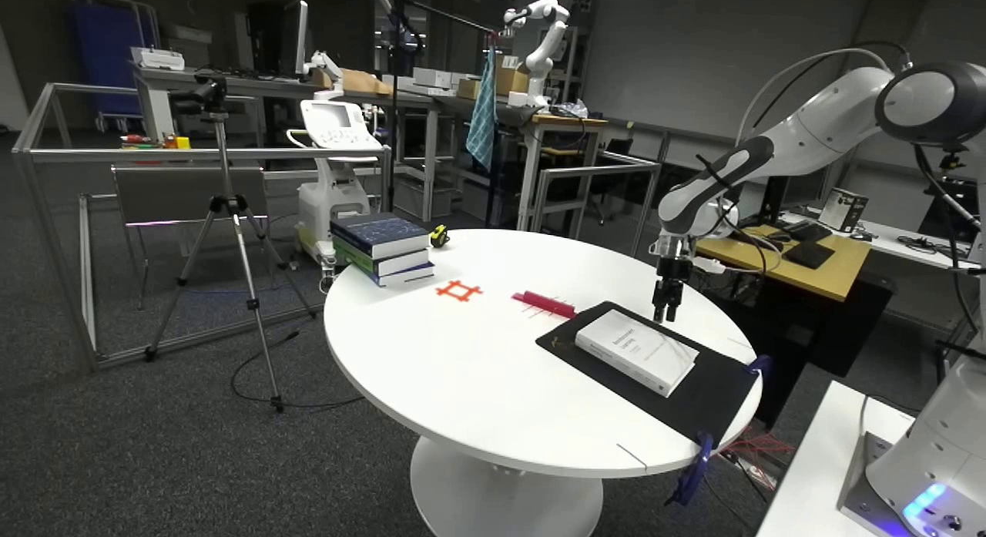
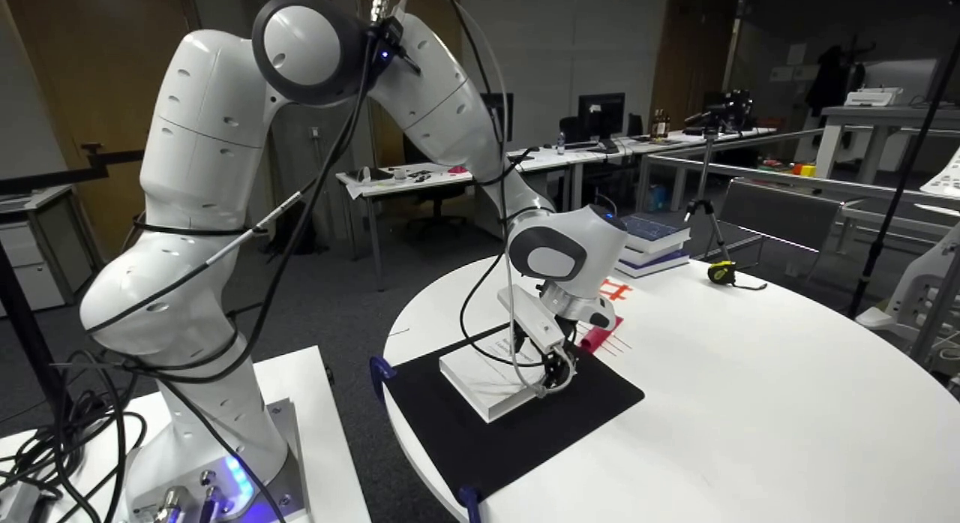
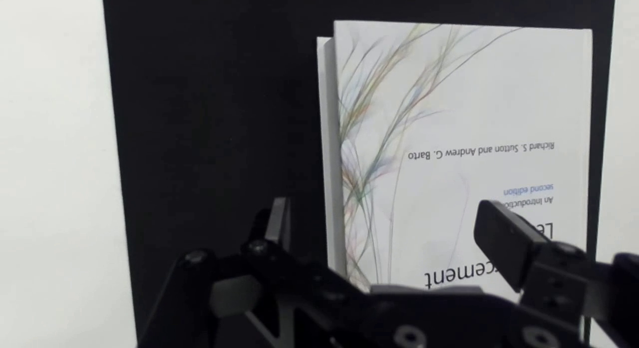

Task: Open the white book

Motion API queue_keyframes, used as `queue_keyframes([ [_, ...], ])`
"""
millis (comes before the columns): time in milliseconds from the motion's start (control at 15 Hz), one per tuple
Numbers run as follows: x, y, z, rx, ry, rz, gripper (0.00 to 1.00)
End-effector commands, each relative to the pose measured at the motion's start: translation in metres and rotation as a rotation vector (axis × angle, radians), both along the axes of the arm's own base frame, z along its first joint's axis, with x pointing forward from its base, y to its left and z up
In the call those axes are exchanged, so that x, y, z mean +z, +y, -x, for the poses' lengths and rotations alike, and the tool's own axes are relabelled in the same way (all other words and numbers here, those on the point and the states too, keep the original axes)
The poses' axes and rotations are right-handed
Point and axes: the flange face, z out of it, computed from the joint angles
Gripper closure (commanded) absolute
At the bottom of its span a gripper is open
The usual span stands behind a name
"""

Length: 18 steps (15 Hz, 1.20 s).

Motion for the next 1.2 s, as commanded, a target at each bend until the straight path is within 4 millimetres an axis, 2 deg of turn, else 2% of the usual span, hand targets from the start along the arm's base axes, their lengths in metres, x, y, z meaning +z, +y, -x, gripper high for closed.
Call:
queue_keyframes([
  [0, -0.010, -0.012, -0.016, 0.044, 0.007, -0.031, 0.00],
  [333, -0.022, -0.009, -0.021, 0.105, 0.070, -0.107, 0.00],
  [600, -0.024, -0.005, -0.023, 0.151, 0.127, -0.159, 0.00],
  [1133, -0.041, 0.003, -0.026, 0.184, 0.185, -0.191, 0.00],
])
